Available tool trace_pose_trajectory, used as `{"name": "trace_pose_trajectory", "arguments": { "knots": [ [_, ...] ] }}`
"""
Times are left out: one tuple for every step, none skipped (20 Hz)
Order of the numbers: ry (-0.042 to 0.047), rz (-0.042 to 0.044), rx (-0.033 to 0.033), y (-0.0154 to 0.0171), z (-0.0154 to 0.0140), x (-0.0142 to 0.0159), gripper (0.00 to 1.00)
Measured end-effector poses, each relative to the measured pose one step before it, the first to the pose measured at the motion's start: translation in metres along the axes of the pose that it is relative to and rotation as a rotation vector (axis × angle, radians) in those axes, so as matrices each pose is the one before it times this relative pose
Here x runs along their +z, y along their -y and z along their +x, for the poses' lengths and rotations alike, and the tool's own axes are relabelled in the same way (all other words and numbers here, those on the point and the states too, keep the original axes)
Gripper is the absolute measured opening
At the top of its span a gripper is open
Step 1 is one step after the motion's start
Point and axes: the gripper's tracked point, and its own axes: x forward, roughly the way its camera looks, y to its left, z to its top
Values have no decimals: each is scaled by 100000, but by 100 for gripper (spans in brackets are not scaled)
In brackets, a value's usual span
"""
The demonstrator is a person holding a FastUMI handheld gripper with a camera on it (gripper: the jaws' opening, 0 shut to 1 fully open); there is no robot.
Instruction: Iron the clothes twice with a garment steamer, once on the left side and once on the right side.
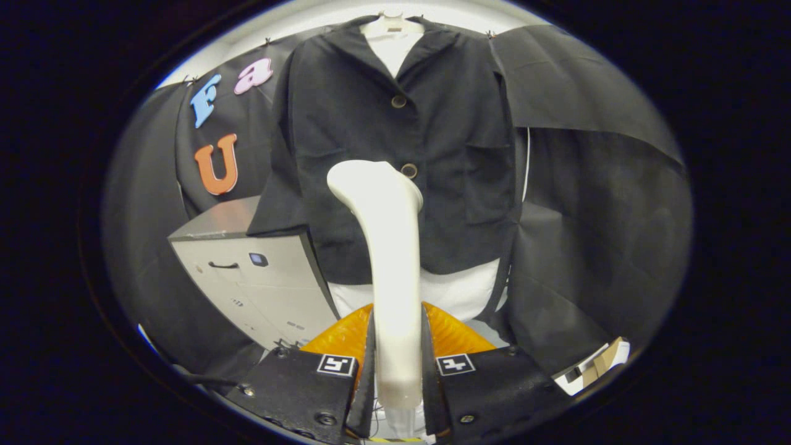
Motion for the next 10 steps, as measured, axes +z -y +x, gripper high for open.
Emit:
{"name": "trace_pose_trajectory", "arguments": {
  "knots": [
    [1079, 1624, 256, 612, -824, 759, 35],
    [1250, 1109, 201, 724, -663, 758, 35],
    [1647, 1416, -60, 739, -517, 986, 35],
    [1825, 660, -133, 596, -535, 1107, 35],
    [1646, 1306, -198, 631, -491, 1044, 35],
    [1245, 1116, 130, 465, -347, 985, 35],
    [1552, 885, -8, 456, -273, 1100, 35],
    [1601, 1264, -98, 553, -92, 1026, 34],
    [1446, 1127, 132, 263, 89, 1205, 34],
    [1556, 657, -165, 509, -252, 1130, 35]
  ]
}}
